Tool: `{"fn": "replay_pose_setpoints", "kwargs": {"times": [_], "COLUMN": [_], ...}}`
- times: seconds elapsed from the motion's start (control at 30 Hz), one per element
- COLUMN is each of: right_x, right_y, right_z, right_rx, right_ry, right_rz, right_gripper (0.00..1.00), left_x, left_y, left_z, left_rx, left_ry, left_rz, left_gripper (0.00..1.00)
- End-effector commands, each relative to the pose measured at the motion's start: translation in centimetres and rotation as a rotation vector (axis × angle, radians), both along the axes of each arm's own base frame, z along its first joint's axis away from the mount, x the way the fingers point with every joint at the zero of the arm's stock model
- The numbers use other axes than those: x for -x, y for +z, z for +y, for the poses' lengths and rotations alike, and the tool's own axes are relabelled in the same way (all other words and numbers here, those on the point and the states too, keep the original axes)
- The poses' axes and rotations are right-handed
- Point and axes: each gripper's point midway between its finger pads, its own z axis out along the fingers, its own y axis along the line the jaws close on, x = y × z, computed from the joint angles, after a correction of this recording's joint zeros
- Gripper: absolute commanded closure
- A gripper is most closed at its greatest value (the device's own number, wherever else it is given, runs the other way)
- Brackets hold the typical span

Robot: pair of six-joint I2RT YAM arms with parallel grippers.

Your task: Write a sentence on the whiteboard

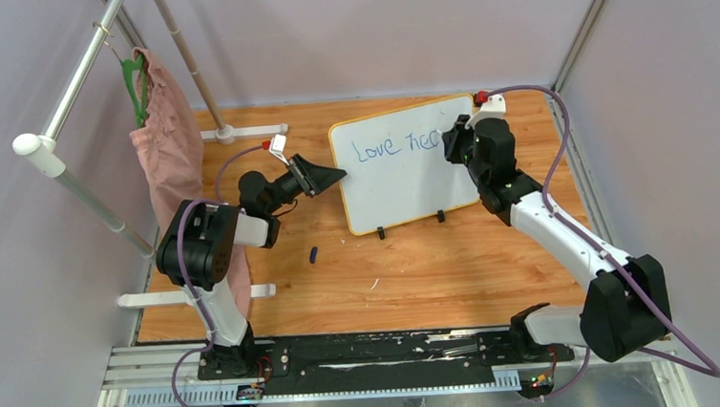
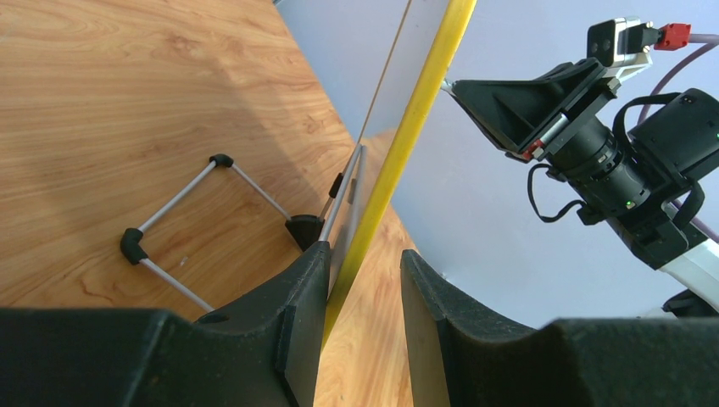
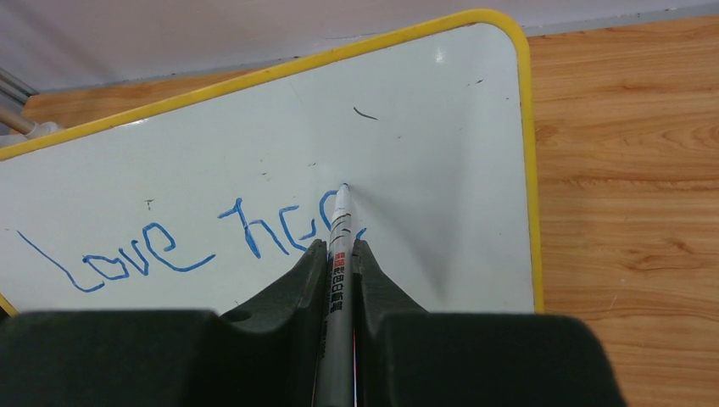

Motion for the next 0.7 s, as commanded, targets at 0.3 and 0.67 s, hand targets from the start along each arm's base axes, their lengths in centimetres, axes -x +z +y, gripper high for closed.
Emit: {"fn": "replay_pose_setpoints", "kwargs": {"times": [0.3,0.67], "right_x": [0.8,1.4], "right_y": [-2.8,-3.9], "right_z": [-1.4,-2.2], "right_rx": [0.019,0.033], "right_ry": [-0.044,-0.074], "right_rz": [0.057,0.082], "right_gripper": [1.0,1.0], "left_x": [0.7,0.8], "left_y": [1.8,1.8], "left_z": [-0.4,-0.4], "left_rx": [0.014,0.015], "left_ry": [-0.028,-0.028], "left_rz": [-0.077,-0.075], "left_gripper": [0.59,0.59]}}
